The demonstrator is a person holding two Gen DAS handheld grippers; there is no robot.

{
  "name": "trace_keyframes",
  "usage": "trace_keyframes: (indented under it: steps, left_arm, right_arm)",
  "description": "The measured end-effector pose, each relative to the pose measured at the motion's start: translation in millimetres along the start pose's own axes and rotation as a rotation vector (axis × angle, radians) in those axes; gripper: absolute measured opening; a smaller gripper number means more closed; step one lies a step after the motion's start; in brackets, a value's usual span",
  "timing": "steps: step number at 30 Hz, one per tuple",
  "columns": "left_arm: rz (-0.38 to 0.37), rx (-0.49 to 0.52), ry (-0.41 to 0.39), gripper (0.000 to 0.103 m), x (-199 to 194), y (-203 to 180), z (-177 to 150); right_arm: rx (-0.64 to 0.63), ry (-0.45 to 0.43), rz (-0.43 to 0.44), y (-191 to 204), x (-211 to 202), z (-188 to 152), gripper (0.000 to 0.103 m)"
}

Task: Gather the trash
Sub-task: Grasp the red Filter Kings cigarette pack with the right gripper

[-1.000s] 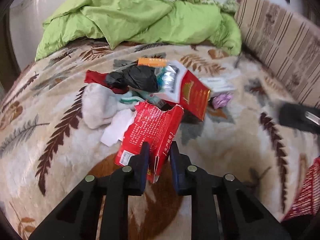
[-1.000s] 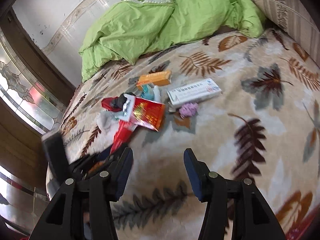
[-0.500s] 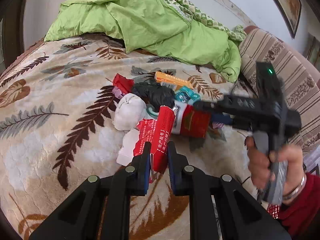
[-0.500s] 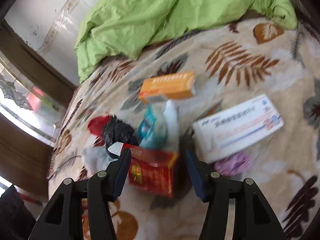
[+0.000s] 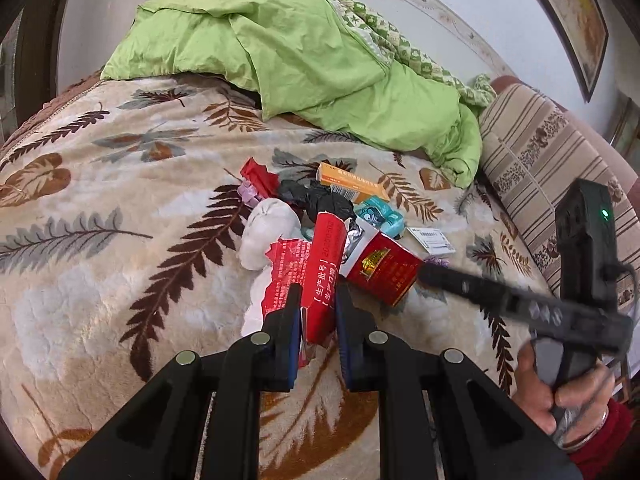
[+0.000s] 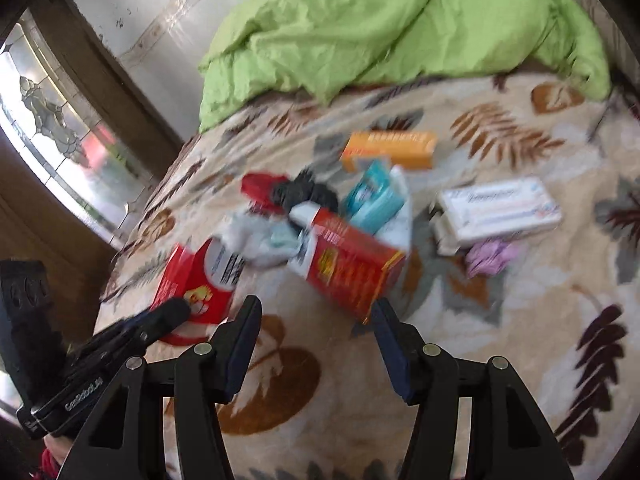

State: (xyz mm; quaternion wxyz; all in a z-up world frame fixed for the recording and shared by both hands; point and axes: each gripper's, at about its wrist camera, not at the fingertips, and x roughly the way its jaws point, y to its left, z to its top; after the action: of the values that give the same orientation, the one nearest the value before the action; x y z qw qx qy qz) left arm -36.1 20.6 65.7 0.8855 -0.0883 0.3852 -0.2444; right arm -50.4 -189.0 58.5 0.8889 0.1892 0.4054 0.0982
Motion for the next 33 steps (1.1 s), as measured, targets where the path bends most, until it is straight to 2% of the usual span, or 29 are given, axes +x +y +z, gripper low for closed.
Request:
trace_keyframes:
  steps: [4, 6, 11, 12, 15, 21, 27, 30, 32, 33]
  left_arm:
    - [-0.007, 0.008, -0.019, 0.015, -4.0, -2.7, 0.1]
    - [-0.003, 0.021, -0.028, 0.015, -5.8, -4.5, 0.3]
    - [0.008, 0.018, -0.036, 0.015, -8.6, -1.3, 2.7]
    - [0.006, 0.012, -0.037, 0.015, -9.1, 0.1, 3.3]
    - [0.009, 0.001, -0.041, 0.015, -10.3, 2.3, 4.5]
    - [0.013, 0.008, -0.038, 0.015, -10.0, 0.3, 4.0]
    - [0.024, -0.013, -0.046, 0.015, -13.3, 6.6, 3.4]
    - [0.024, -0.013, -0.044, 0.015, -14.0, 7.5, 3.6]
    - [0.024, -0.005, -0.044, 0.015, -14.6, 6.4, 3.2]
    - [0.023, -0.002, -0.044, 0.015, -14.9, 6.1, 3.2]
  right_arm:
    - [0.044, -0.047, -0.05, -22.6, 8.4, 22.1, 0.06]
    - [0.071, -0.037, -0.048, -32.2, 20.8, 32.7, 0.06]
    - [0.137, 0.032, 0.07, -45.8, 46.2, 36.4, 0.06]
    - [0.125, 0.058, 0.106, -41.1, 47.9, 32.3, 0.06]
    - [0.039, 0.103, 0.126, -20.9, 46.7, 20.4, 0.06]
    - [-0.17, 0.044, -0.057, 16.9, 41.5, 7.8, 0.06]
    - [-0.214, 0.063, -0.027, 23.5, 41.2, -0.7, 0.06]
    - [-0.308, 0.044, -0.118, 34.3, 40.8, -10.5, 0.06]
    - [-0.329, 0.034, -0.134, 36.3, 41.7, -12.1, 0.06]
    - [-0.33, 0.033, -0.144, 35.6, 42.9, -12.0, 0.056]
